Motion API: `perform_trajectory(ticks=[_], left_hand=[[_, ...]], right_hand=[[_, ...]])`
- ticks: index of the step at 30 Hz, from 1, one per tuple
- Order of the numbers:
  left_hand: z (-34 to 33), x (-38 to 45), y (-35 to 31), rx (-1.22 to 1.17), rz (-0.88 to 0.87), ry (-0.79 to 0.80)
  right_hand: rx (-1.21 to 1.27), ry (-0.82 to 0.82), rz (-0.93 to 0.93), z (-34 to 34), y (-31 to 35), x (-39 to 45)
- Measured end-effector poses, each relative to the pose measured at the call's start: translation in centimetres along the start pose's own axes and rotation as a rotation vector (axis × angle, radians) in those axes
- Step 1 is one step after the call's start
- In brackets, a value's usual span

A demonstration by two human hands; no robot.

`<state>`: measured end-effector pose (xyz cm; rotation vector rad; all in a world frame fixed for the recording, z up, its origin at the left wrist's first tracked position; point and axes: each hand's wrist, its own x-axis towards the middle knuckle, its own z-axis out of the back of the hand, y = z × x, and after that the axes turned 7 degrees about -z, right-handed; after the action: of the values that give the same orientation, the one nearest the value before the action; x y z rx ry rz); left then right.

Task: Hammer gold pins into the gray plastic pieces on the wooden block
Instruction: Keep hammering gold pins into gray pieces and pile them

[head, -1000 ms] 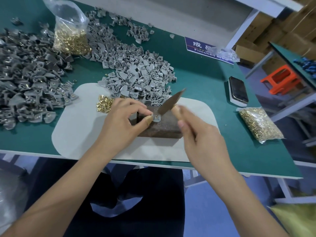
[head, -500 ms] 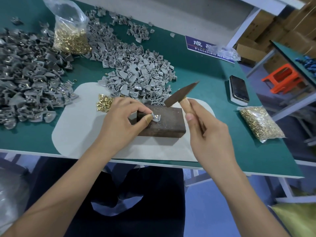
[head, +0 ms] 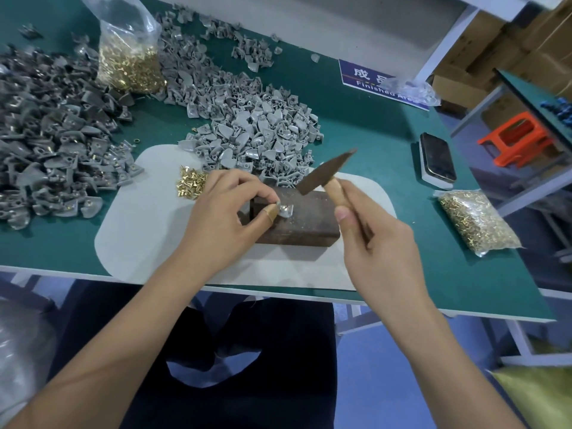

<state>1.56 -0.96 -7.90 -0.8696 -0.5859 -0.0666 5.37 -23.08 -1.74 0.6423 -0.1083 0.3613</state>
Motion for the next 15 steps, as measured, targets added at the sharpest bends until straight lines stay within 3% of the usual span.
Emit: perform_trajectory(ticks=[4,8,12,15], left_hand=[[0.06,-0.01,-0.04,-0.019,0.001,-0.011],[0.04,0.0,0.0,-0.008,-0.001,-0.011],[-0.02,-0.03,-0.03,0.009,-0.008,-0.027],[-0.02,0.01,0.05,0.02,-0.007,-0.023]], right_hand=[[-0.015,0.085,0.003,-0.34,0.31,-0.35],[0.006,0.018,0.005,-0.29,0.31,-0.31],[-0.106,0.073,0.004,-0.3,0.42,-0.39],[-0.005,0.004,0.005,0.08,0.12,-0.26]])
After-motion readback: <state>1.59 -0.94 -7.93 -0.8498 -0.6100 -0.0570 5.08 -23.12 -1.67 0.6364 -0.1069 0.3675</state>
